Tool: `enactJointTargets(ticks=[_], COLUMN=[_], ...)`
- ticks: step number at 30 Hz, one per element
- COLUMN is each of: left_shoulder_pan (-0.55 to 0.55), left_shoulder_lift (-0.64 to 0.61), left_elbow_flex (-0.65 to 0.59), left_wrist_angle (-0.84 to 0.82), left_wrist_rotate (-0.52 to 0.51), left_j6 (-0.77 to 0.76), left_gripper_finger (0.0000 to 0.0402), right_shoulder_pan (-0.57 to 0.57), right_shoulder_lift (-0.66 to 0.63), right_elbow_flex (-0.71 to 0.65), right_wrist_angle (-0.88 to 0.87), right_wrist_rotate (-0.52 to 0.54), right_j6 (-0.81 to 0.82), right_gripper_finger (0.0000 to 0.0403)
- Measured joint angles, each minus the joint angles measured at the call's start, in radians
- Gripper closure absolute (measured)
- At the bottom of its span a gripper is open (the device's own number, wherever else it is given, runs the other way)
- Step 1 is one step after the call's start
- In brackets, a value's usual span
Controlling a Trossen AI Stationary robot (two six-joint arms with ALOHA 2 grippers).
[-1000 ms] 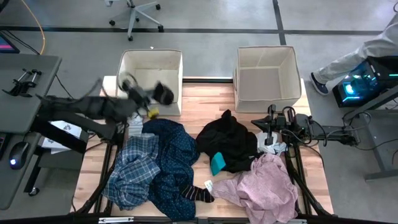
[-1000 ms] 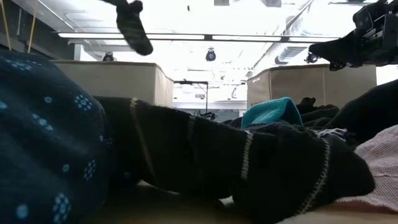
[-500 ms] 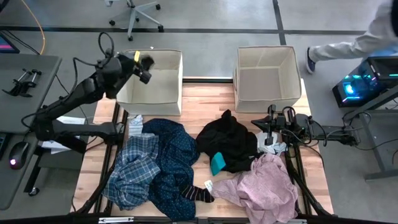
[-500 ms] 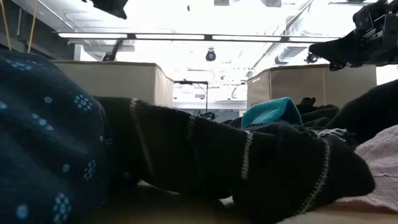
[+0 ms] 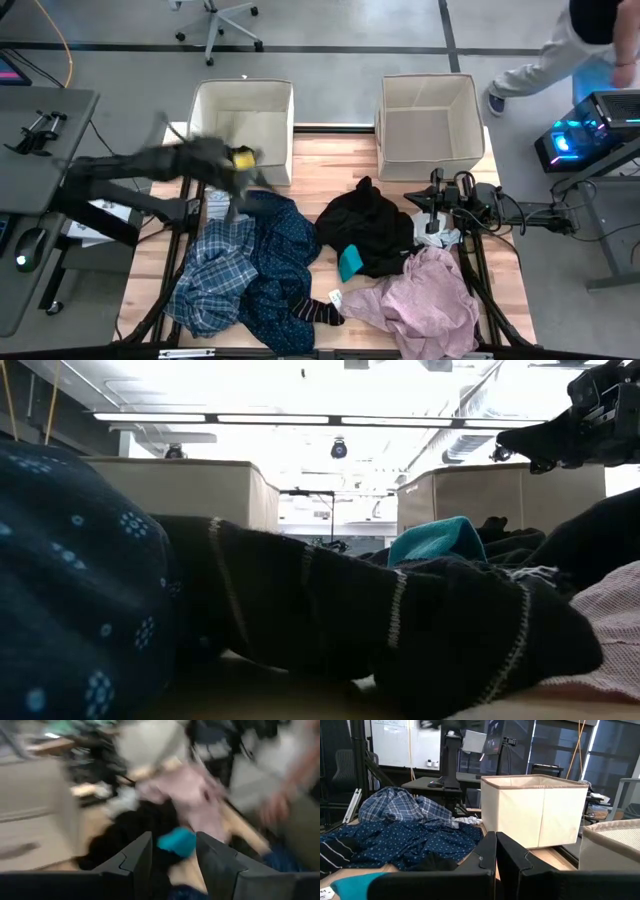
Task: Sort clothes
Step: Put the black sock into the left laundry bin
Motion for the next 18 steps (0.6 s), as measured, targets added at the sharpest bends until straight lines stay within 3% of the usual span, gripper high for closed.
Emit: enactJointTargets(ticks=[3,6,12,15,18], left_shoulder_pan=[-0.142,-0.230,-0.335,-0.377,-0.410], left_shoulder_lift=[0.124,0.262,0.501,0.590,0.659], left_elbow_flex=[-0.037,-0.059,-0.059,-0.059,-0.059], left_wrist_angle=[0.051,0.105,0.129,0.167,0.213], left_wrist_rotate=[-0.111,-0.120,-0.012,0.042,0.033], left_j6=[0.057,0.017,-0.134,-0.142,-0.098], left_gripper_finger=[0.0269,0.0270,0.0270,0.0270,0.0270], right_shoulder_pan=[0.000,0.000,0.000,0.000,0.000], right_shoulder_lift=[0.000,0.000,0.000,0.000,0.000], right_elbow_flex=[0.000,0.000,0.000,0.000,0.000], right_wrist_angle=[0.000,0.000,0.000,0.000,0.000], right_wrist_rotate=[0.000,0.000,0.000,0.000,0.000], right_j6=[0.000,0.000,0.000,0.000,0.000], right_gripper_finger=[0.0402,0.0402,0.0402,0.0402,0.0402])
